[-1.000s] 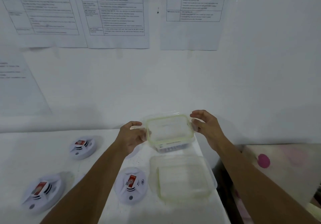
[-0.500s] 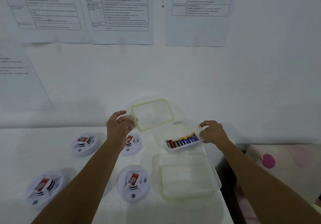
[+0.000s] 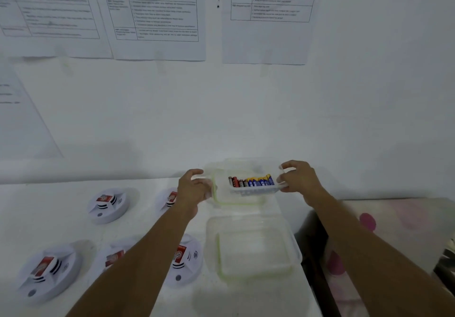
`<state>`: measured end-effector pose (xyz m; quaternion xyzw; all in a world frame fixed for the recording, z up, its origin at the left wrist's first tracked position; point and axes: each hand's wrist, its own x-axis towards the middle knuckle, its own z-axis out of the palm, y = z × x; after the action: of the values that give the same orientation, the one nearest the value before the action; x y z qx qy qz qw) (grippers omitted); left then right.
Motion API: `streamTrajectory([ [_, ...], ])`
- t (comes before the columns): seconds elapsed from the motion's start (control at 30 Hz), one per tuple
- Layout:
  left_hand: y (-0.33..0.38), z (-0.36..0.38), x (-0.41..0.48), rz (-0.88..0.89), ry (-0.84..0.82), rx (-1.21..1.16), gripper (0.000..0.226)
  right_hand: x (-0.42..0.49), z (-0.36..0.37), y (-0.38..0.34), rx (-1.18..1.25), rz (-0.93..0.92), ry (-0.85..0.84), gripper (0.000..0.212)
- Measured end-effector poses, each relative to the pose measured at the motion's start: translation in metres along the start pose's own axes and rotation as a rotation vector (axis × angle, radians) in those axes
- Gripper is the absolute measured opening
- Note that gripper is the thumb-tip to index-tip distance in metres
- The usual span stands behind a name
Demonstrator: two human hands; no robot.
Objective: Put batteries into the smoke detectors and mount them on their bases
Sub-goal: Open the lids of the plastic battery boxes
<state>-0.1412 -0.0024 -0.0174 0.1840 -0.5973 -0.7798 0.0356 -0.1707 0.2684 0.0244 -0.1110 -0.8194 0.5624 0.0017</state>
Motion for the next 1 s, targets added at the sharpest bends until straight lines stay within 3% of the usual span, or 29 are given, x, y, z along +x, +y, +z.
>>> streamTrajectory([
  [0.27,-0.014,-0.005,0.021,-0.036,-0.007,0.371,0.049,0.000,0.025,0.025,0.061,0.064,-0.043,0.033],
  [0.4,-0.006,-0.002,0.013,0.077,0.028,0.576,0.036,0.002,0.032,0.027,0.087,0.023,-0.057,0.030],
  [0.53,-0.004,0.000,0.007,0.163,0.008,0.643,0.029,0.004,0.037,0.033,-0.015,-0.005,-0.043,0.026],
  [0.8,-0.016,0.006,-0.003,0.131,-0.057,0.672,0.035,-0.007,0.038,0.038,-0.127,-0.015,-0.075,0.029],
  [0.9,-0.013,0.004,-0.009,0.224,-0.039,0.786,0.039,-0.016,0.040,0.034,-0.191,-0.080,-0.019,0.037],
  [1.0,-0.012,-0.009,-0.022,0.425,-0.061,0.940,0.037,-0.029,0.046,0.029,-0.197,-0.261,0.114,0.037],
])
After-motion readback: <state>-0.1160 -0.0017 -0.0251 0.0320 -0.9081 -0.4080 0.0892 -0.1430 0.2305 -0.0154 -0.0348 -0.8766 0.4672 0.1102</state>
